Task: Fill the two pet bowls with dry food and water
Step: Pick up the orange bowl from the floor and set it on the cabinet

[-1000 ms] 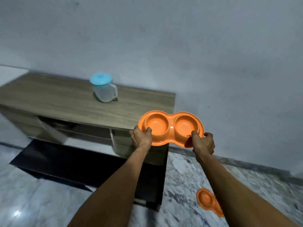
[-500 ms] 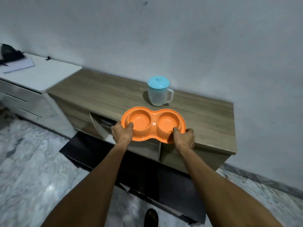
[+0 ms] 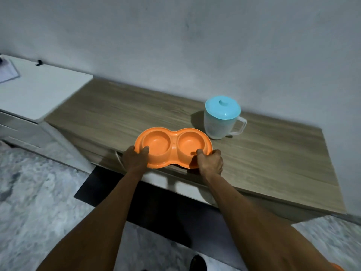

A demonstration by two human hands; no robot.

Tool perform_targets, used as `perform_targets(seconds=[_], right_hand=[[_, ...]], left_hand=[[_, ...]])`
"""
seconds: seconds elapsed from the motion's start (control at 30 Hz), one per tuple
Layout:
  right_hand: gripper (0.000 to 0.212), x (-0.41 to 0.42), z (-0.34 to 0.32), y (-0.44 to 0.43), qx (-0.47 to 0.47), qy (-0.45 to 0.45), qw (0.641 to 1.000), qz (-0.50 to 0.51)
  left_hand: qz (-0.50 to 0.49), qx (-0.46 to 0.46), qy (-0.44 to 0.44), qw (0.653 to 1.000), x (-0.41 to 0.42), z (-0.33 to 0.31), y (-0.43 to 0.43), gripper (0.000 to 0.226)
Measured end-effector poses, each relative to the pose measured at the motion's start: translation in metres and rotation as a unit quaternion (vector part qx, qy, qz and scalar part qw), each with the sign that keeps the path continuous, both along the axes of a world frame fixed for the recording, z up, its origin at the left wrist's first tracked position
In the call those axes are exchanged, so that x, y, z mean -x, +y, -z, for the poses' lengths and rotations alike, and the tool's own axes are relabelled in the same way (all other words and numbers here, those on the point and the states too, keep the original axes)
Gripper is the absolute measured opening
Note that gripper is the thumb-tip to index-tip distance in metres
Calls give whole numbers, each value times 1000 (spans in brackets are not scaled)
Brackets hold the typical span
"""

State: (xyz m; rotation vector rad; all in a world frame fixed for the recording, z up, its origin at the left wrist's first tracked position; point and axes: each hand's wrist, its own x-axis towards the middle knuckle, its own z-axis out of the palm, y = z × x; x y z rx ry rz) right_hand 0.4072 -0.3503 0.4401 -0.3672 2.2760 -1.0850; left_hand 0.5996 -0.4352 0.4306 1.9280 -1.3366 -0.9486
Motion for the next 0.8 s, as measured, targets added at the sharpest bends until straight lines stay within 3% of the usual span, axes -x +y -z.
perform_targets(seconds=[0.13, 0.47, 0.8], right_hand=[[63, -15, 9, -39, -13, 6, 1000, 12], [61, -26, 23, -100, -49, 30, 989, 133], [58, -31, 23, -121, -69, 71, 983, 154]], left_hand=[[19, -9, 6, 1000, -10, 3, -44, 43], [138, -36, -84, 986, 2, 10, -141, 50], [196, -24, -117, 973, -1, 13, -167, 62]])
